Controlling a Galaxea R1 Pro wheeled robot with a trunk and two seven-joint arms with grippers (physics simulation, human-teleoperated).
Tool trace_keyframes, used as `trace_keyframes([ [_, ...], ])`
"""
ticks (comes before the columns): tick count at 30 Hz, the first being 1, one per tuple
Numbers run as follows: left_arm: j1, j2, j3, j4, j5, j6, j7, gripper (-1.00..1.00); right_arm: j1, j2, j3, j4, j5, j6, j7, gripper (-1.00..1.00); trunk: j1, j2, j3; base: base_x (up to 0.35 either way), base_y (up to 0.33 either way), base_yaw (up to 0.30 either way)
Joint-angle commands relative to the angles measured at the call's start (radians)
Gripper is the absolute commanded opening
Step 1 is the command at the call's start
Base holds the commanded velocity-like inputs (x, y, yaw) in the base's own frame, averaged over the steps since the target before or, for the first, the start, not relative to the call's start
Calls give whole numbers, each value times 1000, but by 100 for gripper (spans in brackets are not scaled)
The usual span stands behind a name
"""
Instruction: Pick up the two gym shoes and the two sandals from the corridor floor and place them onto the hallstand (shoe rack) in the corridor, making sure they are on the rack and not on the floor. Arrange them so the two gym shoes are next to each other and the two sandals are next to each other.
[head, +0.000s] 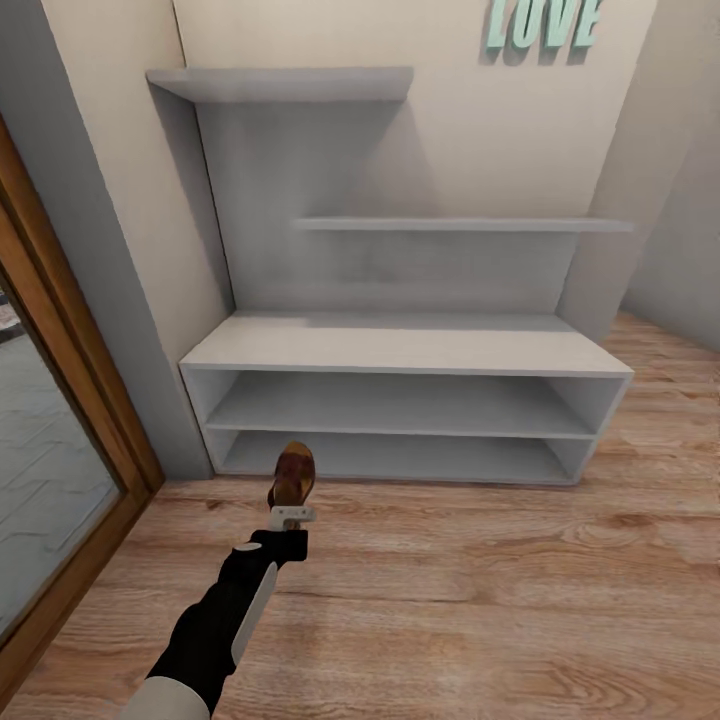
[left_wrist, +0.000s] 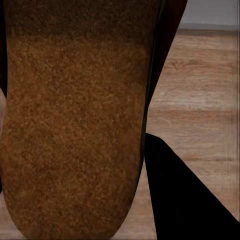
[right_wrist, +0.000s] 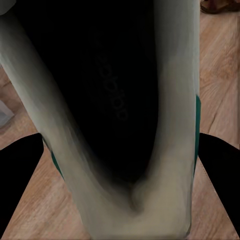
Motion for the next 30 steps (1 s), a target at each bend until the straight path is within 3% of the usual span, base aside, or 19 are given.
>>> trace_keyframes([
  [1,0,0,-2,-2,5,6,6,-100,-1,1,-1,0,12,3,9,-100,0,0,-1,0,-337,0],
  [10,0,0,-2,-2,6,9,8,-100,-1,3,-1,0,21,2,7,-100,0,0,-1,0,-347,0],
  [16,0,0,-2,-2,6,9,8,-100,-1,8,-2,0,89,-24,7,-100,0,0,-1,0,-250,0],
  [22,-5,1,-1,-1,9,15,8,-100,-1,8,-3,0,109,-29,9,-100,0,0,-1,0,-32,0],
  [25,-43,-3,0,4,11,49,8,-100,-1,8,-3,0,110,-29,8,-100,0,0,-1,0,-4,0],
  [28,-114,-6,0,8,12,148,8,-100,-1,8,-2,0,112,-29,8,-100,0,0,-1,0,-1,0],
  [30,-157,-6,0,10,12,179,8,-100,-1,8,-1,0,112,-29,8,-100,0,0,-1,0,0,0],
])
